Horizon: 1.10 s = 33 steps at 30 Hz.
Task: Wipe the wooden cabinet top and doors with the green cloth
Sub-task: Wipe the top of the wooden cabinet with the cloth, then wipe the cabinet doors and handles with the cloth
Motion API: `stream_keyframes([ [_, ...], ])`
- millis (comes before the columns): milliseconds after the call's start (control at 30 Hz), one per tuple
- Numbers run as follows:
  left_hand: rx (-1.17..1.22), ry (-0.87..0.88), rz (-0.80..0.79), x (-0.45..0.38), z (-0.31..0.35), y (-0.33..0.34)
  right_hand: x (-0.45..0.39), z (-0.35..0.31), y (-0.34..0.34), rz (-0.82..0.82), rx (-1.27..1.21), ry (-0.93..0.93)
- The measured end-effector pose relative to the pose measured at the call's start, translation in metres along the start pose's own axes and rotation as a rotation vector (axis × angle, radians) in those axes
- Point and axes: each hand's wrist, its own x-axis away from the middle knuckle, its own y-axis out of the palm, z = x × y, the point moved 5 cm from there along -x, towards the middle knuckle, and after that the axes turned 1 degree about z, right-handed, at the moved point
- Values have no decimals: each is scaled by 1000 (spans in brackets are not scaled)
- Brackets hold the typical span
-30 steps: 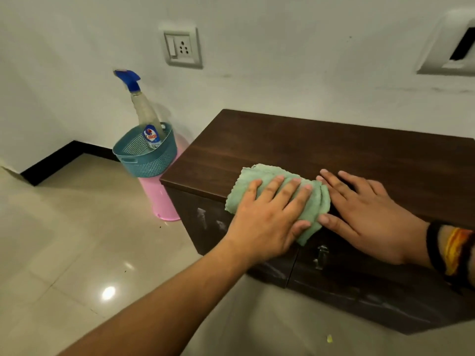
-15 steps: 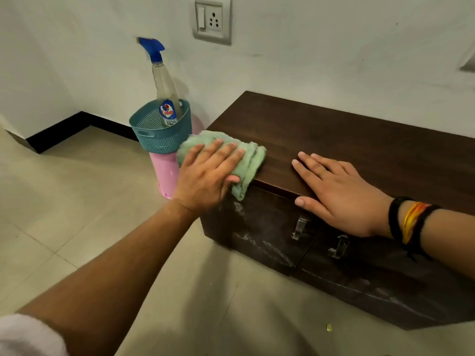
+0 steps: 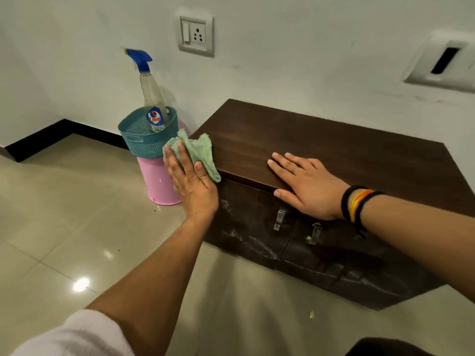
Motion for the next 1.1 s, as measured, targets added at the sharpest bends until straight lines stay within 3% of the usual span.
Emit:
stream_keyframes([
  [400,60,-297,22,64,1,32,-20,-11,0,5,-34,-192],
  [567,59,-240,-65,95,5,39,-34,-20,-1,18,-38,-211],
  [700,136,-212,66,45,19,33,-41,-22,0,25,-70,-202],
  [767,172,-319,119,39,3,42,-45,-24,-2,29,-82,-211],
  [833,244,-461,45,75,-15,56,-50,-26,-3,32,-88,-224],
  [867,259,-447,-37,100,-15,62,-50,-26,-3,33,-90,-226],
  [933,203,-259,-150,131,-2,63,-49,-25,-3,42,-89,-228],
  [1000,161,-126,-87,111,10,60,-50,-24,-2,56,-85,-223],
  [1100,152,-298,90,69,-6,53,-53,-25,0,46,-69,-217],
])
